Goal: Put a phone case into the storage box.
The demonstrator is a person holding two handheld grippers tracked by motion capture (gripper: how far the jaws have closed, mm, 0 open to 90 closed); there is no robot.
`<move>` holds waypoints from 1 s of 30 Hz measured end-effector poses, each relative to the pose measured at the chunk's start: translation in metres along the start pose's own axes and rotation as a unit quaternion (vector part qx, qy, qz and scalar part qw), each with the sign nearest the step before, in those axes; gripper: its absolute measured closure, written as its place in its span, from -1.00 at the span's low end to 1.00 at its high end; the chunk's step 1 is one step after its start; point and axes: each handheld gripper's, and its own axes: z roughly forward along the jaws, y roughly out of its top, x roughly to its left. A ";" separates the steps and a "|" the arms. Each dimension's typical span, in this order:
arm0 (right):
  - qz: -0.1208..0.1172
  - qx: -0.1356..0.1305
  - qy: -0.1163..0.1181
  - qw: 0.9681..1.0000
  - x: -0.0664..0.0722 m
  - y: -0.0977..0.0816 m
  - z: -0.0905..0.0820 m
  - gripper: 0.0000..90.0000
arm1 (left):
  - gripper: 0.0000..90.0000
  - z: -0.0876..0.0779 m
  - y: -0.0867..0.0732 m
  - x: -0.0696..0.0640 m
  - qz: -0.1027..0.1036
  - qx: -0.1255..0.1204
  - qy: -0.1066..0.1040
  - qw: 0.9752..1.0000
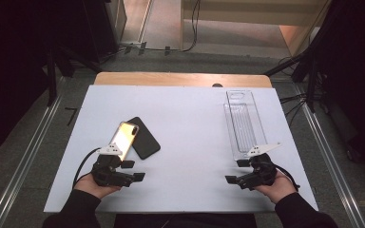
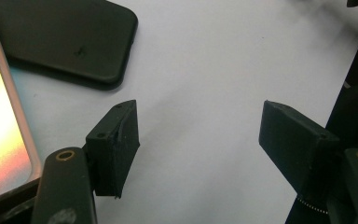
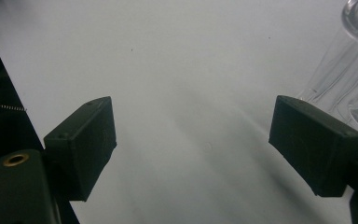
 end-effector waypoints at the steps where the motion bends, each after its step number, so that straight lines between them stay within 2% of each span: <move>1: 0.000 0.000 0.000 1.000 0.000 0.000 0.000 -0.71 | -0.36 0.000 0.000 0.000 0.000 0.000 0.000 1.000; 4: 0.001 0.000 0.000 1.000 0.000 0.000 0.000 -0.71 | -0.36 -0.001 0.001 0.001 0.000 0.004 0.004 1.000; 7: 0.001 0.001 -0.001 1.000 0.000 0.000 0.000 -0.71 | -0.36 -0.003 0.003 0.003 -0.016 0.010 0.013 1.000; 9: 0.001 0.001 0.000 1.000 0.001 0.000 0.000 -0.71 | -0.36 -0.004 0.003 0.003 -0.013 0.012 0.022 1.000; 16: -0.001 -0.002 -0.001 1.000 0.001 0.000 -0.001 -0.71 | -0.42 -0.012 0.006 0.010 -0.016 -0.020 0.046 0.999; 25: 0.000 0.000 -0.003 1.000 0.001 0.000 0.000 -0.71 | -0.50 -0.014 0.010 0.016 -0.039 -0.035 0.043 0.998; 28: -0.004 -0.005 0.001 1.000 0.001 0.000 0.000 -0.71 | -0.55 -0.013 0.013 0.018 -0.036 -0.040 0.056 0.997; 30: -0.003 -0.006 0.002 1.000 0.002 0.000 -0.001 -0.71 | -0.59 -0.013 0.015 0.021 -0.037 -0.049 0.051 0.997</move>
